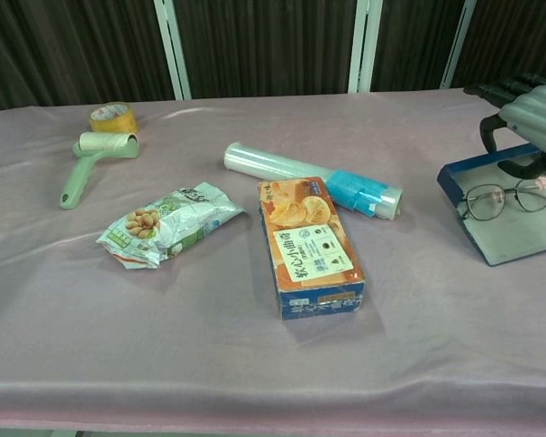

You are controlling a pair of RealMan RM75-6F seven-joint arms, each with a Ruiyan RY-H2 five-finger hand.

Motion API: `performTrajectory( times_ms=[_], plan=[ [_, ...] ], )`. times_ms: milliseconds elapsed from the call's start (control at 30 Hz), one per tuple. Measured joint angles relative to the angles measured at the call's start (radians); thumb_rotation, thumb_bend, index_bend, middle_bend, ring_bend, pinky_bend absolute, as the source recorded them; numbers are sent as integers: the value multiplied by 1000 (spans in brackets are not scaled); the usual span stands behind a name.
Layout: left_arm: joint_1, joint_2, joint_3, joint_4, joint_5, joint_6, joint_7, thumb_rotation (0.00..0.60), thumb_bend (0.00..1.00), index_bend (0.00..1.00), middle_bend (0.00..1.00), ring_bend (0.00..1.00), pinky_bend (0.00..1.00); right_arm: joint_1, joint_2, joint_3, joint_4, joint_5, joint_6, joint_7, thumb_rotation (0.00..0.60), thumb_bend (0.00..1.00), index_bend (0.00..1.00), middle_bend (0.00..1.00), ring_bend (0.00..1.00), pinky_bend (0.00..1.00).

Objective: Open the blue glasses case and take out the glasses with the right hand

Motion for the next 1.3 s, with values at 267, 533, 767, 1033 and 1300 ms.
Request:
performTrajectory(
  times_ms=[267, 533, 767, 1033, 1300],
  plan=[
    [0, 0, 2, -1, 4, 0, 4, 600, 433, 0, 0, 0, 52, 9, -27, 15, 40, 2, 6, -12, 600, 508, 689, 83, 0, 0],
    [1, -4, 2, -3, 4, 1, 16, 600, 432, 0, 0, 0, 54, 56, -40, 84, 103, 70, -59, -72, 600, 509, 688, 83, 0, 0],
    [-1, -6, 3, -4, 3, -5, 21, 600, 433, 0, 0, 0, 56, 90, -82, 137, 230, 159, -207, -112, 600, 508, 546, 82, 0, 0],
    [-7, -10, 1, -6, -5, -19, 34, 600, 433, 0, 0, 0, 66, 99, -123, 141, 306, 193, -337, -43, 600, 480, 327, 35, 0, 0],
    [-8, -11, 0, -7, -7, -19, 38, 600, 433, 0, 0, 0, 68, 75, -66, 111, 204, 142, -239, 38, 600, 443, 284, 12, 0, 0]
  ],
)
